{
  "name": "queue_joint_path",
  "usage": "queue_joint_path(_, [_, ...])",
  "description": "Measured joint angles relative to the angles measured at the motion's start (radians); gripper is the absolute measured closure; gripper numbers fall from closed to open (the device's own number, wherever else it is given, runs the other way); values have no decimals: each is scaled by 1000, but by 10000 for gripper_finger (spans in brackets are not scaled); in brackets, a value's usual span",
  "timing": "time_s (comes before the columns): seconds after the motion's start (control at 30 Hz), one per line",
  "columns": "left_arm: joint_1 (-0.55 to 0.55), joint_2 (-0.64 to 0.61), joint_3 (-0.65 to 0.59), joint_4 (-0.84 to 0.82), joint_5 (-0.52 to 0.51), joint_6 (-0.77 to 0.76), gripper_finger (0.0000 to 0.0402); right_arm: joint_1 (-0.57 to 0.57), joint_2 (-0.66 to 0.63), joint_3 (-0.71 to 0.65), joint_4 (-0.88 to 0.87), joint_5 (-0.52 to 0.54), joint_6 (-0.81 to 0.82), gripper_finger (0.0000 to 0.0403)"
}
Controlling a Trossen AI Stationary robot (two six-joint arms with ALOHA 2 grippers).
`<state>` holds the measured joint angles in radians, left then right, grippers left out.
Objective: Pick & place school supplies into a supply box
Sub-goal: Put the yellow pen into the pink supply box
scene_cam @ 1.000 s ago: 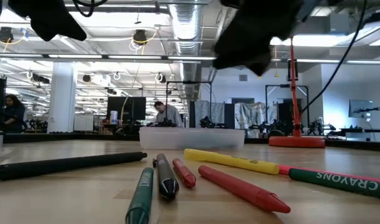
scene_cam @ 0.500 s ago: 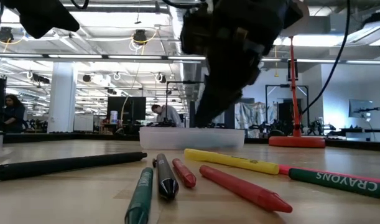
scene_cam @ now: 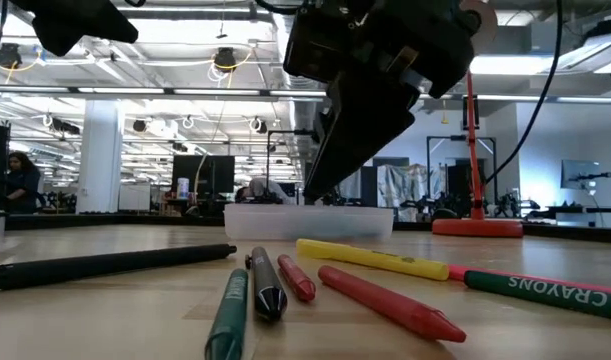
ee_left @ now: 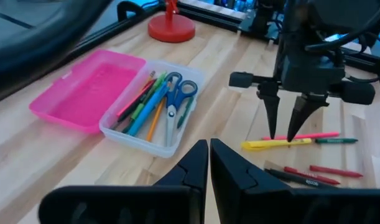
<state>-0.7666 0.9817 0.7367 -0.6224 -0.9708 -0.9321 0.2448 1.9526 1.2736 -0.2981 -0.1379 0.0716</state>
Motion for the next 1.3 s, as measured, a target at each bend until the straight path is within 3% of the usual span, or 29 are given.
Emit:
queue_joint_path(0.47, [0,0,0,0,-39,-31,391,-24,44,2,120,-50,-184,328])
queue_joint_path(0.63, [0,0,0,1,-39,-56,391,-4,97,8,108,-81,-147,329])
queue_joint_path(0.83, [0,0,1,2,-37,-58,391,22,119,12,62,-48,-119,329])
queue_joint_path(1.3, [0,0,1,0,-40,-58,391,-36,123,19,-37,-33,44,329])
